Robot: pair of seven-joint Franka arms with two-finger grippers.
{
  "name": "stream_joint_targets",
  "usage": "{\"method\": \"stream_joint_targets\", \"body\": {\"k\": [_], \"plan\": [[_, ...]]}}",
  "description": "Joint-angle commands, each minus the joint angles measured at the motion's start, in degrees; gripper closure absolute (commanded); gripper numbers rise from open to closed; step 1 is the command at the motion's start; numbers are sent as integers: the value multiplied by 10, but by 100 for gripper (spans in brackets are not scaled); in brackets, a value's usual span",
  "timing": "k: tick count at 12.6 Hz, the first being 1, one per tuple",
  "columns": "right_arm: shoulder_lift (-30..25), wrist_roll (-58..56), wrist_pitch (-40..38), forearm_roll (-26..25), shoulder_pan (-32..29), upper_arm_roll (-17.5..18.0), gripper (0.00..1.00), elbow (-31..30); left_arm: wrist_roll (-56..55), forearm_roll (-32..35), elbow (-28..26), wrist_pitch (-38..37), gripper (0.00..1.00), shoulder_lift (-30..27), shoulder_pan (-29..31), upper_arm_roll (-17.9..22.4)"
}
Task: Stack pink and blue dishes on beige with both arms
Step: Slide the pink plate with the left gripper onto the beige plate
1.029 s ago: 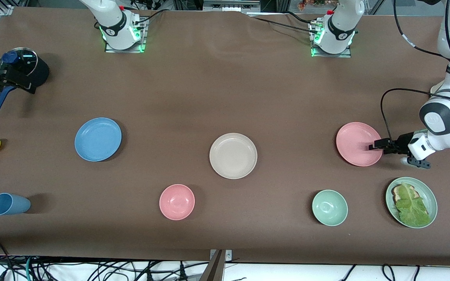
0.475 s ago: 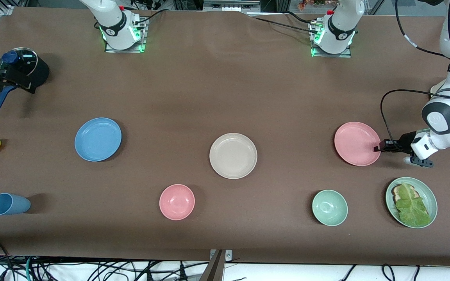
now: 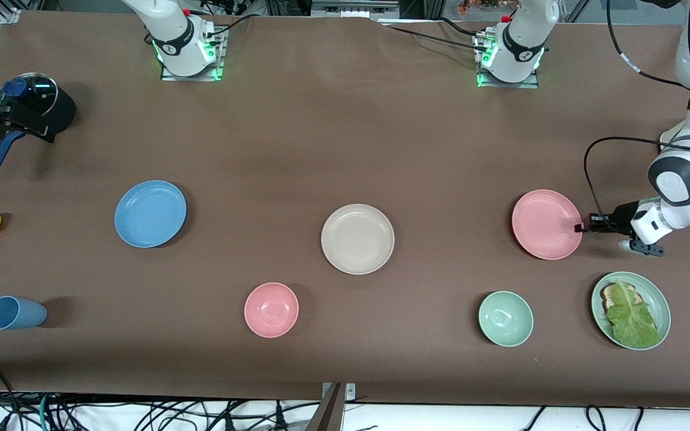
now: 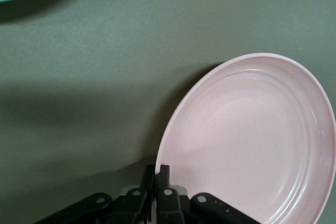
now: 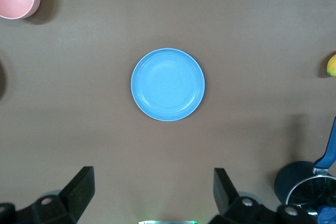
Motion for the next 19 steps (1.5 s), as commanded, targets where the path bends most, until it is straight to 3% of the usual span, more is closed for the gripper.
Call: {"method": "stream_joint_targets", "body": {"k": [1,4,8,14,19], "plan": [[-16,4,-3,-3,0,2,0,-12,-65,19,0,-69,100,-71,-28,4],[-15,4,-3,-3,0,3,0,-12,-119,38,6,-95,100,-121,-56,4],[-16,4,-3,-2,0,3,0,-12,-217,39,7,-93,100,-146,-124,4],[-15,4,-3,-2,0,2,0,-12,-463,77,37,-77,100,-150,-273,1],[-15,4,-3,-2,0,2,0,-12,-616,78,33,-4,100,-134,-371,1]]}}
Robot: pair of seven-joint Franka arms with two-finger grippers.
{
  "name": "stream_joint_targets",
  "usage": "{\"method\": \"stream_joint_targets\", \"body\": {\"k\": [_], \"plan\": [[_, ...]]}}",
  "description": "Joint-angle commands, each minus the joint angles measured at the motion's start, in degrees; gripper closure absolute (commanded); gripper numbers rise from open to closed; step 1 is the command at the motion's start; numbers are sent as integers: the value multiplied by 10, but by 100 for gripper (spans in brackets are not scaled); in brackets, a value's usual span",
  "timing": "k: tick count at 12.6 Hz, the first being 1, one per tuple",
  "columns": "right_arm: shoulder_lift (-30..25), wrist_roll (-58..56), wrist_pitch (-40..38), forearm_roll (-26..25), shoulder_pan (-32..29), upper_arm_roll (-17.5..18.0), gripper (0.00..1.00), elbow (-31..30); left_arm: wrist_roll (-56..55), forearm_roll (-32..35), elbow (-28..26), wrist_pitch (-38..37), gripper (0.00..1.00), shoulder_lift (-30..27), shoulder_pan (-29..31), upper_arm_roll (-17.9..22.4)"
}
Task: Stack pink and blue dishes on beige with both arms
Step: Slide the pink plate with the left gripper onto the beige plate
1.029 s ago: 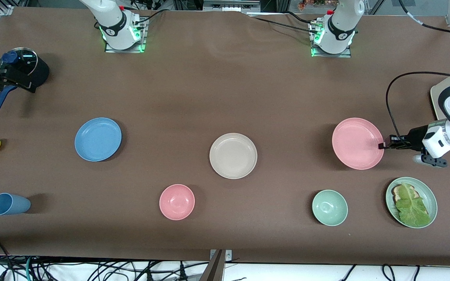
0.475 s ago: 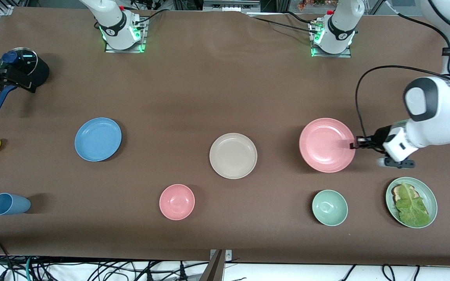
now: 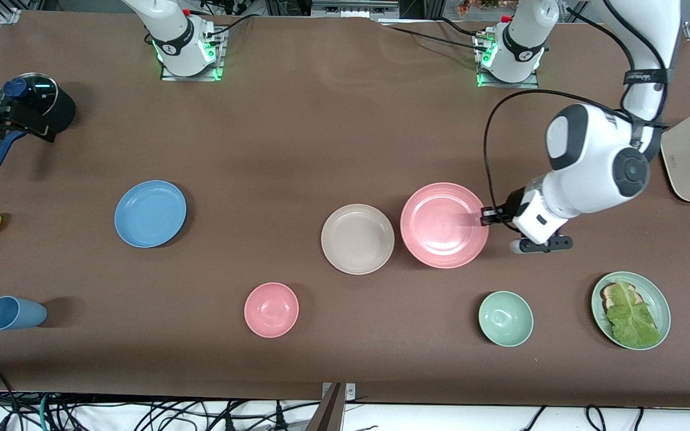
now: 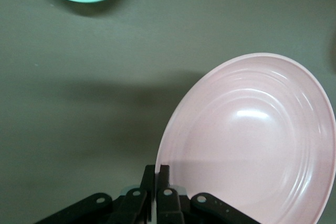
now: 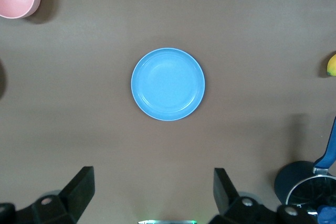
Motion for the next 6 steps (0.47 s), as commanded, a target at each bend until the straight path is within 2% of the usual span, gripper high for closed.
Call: {"method": "stream_joint_targets", "body": {"k": [1,6], "plan": [[-15,4,-2,-2,-1,2,0,-11,-84,14,-2,39,100,12,-52,8],[-15,4,-2,-2,-1,2,0,-11,-208,37,-6,111,100,45,-127,8]]}}
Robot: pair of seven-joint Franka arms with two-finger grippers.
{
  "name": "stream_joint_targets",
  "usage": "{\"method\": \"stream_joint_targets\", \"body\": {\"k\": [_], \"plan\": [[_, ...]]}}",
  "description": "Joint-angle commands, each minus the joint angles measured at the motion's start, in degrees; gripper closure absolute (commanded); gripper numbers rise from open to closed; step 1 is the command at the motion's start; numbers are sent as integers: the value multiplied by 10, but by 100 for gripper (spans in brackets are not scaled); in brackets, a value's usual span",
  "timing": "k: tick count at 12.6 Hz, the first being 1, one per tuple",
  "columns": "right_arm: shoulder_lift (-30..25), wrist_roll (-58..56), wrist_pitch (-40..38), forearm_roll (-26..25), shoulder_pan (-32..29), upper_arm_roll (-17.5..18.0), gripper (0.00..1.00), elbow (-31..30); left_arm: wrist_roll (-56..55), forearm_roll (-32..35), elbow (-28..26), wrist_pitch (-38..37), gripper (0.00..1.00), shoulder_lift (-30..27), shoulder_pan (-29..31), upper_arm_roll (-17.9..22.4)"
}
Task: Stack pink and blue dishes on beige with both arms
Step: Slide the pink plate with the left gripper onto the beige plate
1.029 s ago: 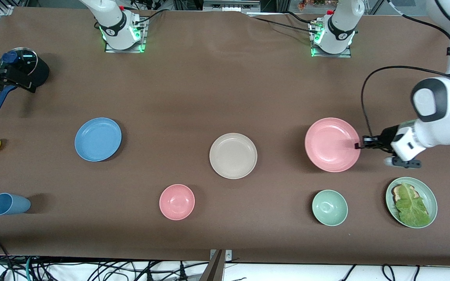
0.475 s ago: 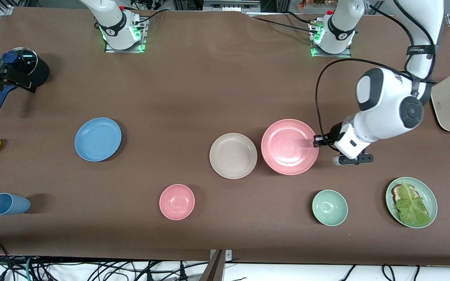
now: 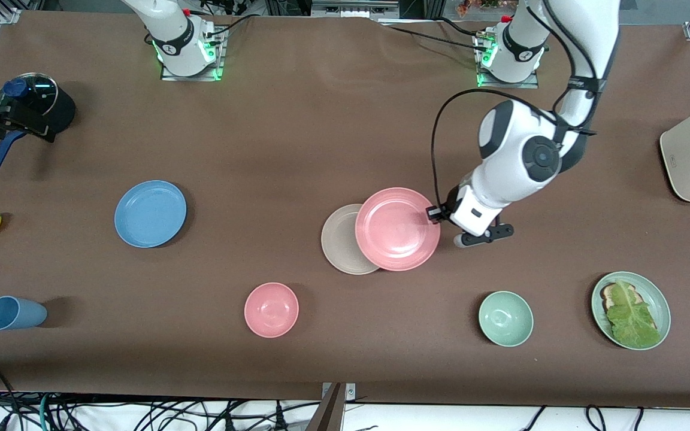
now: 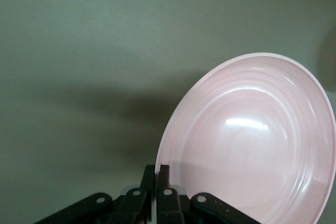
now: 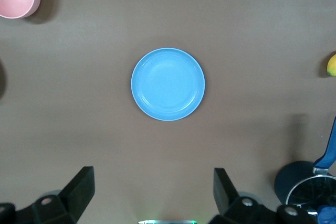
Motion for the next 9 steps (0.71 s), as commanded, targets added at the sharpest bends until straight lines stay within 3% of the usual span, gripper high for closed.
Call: {"method": "stream_joint_targets", "body": {"k": [1,9], "plan": [[-15,4,-2,-2,-1,2,0,-11,-80,50,-1,32,100,13,-47,7],[-15,4,-2,-2,-1,2,0,-11,-154,70,-33,139,100,58,-114,8]]}}
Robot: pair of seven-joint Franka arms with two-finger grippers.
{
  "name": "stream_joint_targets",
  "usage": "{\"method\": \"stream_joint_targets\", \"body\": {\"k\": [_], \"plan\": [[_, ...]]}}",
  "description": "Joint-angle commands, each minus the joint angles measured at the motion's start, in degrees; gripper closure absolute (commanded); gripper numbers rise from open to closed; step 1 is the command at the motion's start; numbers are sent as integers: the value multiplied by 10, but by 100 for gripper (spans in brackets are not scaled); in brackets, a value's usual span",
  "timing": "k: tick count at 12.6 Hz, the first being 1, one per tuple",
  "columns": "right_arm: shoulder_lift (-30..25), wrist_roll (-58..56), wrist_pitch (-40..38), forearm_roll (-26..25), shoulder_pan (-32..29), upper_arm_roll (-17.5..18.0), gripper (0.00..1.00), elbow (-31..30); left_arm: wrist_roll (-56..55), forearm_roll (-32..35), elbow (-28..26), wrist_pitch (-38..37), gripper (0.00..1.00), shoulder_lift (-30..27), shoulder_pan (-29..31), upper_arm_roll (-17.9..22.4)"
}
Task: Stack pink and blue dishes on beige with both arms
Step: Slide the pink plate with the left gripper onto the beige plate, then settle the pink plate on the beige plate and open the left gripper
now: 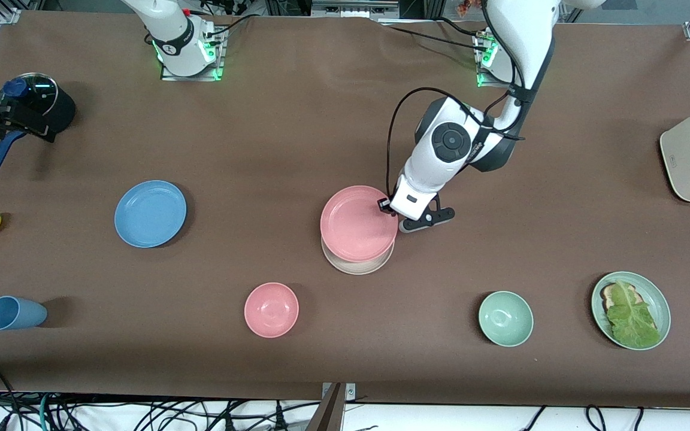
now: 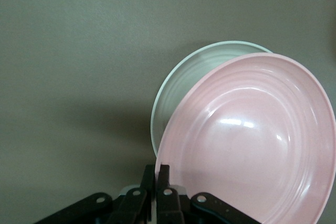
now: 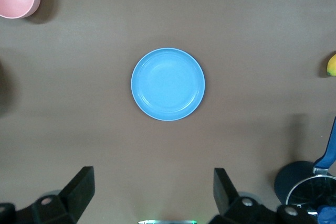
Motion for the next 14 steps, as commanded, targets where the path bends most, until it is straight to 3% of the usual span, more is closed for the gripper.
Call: {"method": "stream_joint_targets", "body": {"k": [1,14], "plan": [[-15,4,-2,-2,-1,2,0,-11,-20,18,-32,62,100,7,-22,9],[-15,4,-2,-1,-1,2,0,-11,-17,18,-35,114,100,31,-29,29]]}}
